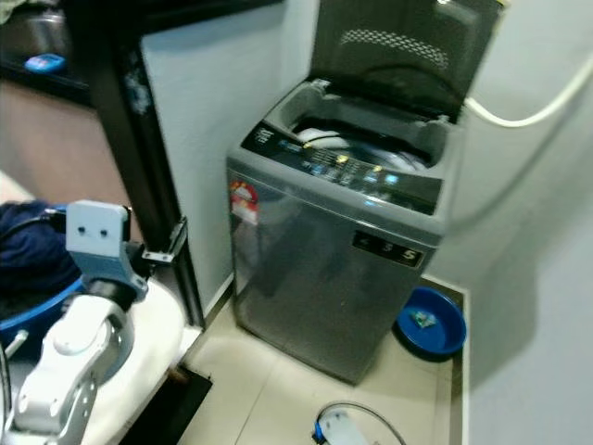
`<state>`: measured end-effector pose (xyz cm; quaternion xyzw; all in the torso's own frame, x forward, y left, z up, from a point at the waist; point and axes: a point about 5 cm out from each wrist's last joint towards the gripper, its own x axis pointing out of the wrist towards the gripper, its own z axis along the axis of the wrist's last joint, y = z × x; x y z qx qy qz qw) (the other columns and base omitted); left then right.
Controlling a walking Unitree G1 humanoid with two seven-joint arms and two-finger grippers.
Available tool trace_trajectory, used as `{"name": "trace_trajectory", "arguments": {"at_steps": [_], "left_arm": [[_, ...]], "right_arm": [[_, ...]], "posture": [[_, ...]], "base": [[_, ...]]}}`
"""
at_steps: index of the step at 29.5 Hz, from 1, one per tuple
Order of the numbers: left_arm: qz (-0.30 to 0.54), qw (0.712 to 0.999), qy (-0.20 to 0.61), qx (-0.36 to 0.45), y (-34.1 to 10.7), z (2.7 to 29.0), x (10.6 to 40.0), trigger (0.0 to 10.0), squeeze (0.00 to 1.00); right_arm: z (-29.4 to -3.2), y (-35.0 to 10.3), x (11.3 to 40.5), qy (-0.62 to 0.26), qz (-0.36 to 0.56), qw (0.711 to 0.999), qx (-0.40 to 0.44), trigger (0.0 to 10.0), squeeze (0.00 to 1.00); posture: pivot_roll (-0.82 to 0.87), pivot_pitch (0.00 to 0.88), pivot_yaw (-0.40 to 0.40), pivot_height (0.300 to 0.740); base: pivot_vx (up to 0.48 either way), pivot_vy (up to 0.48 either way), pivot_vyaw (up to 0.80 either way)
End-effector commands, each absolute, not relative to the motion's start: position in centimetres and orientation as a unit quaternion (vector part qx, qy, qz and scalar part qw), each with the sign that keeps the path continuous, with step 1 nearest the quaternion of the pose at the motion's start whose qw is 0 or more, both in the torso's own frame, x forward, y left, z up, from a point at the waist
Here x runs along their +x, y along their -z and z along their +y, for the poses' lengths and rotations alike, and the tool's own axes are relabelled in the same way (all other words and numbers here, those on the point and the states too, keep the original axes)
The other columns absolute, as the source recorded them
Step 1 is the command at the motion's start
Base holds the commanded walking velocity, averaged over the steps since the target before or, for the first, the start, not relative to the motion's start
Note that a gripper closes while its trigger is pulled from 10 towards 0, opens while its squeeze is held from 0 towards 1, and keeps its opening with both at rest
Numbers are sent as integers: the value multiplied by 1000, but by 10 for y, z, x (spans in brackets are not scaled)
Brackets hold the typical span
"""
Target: Clothes washing
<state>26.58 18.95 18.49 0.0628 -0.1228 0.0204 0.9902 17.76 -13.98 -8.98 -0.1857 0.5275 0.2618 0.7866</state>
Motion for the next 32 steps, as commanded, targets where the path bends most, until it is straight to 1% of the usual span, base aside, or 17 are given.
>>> {"name": "trace_trajectory", "arguments": {"at_steps": [1,4,10,12,14,15,16,17,18,21,27,32], "left_arm": [[-116,991,-21,60,-181,186,265,10000,0],[-118,991,-24,60,-181,187,265,10000,0],[-142,985,-81,58,-189,201,262,10000,0],[-142,985,-81,58,-189,201,262,10000,0],[-154,976,-144,58,-194,220,258,10000,0],[-154,976,-144,58,-194,220,258,10000,0],[-152,972,-170,63,-193,229,255,10000,0],[-152,972,-170,63,-193,229,255,10000,0],[-147,969,-185,68,-190,235,252,10000,0],[-136,970,-188,74,-184,236,250,10000,0],[-131,973,-177,67,-181,226,254,10000,0],[-130,974,-175,65,-180,223,256,10000,0]], "right_arm": [[-146,92,172,-261,540,778,-189,10000,0],[-146,92,172,-262,540,777,-189,10000,0],[-150,91,175,-265,539,777,-187,10000,0],[-150,91,175,-265,539,777,-187,10000,0],[-151,90,176,-266,539,777,-187,10000,0],[-151,90,176,-266,539,777,-187,10000,0],[-152,90,176,-266,539,777,-187,10000,0],[-152,90,176,-266,539,777,-187,10000,0],[-152,90,176,-267,540,776,-187,10000,0],[-152,90,175,-268,541,775,-188,10000,0],[-151,90,176,-267,540,776,-188,10000,0],[-149,90,176,-267,538,777,-188,10000,0]], "posture": [[299,0,-125,740],[299,0,-125,740],[299,0,-125,740],[299,0,-125,740],[302,0,-125,740],[302,0,-125,740],[302,0,-125,740],[302,0,-125,740],[302,0,-125,740],[302,0,-125,740],[304,0,-127,740],[304,0,-127,740]], "base": [[0,0,800],[0,0,800],[0,0,800],[0,0,800],[0,0,800],[0,0,800],[0,0,800],[0,0,800],[0,0,800],[0,0,800],[0,0,800],[0,0,800]]}}
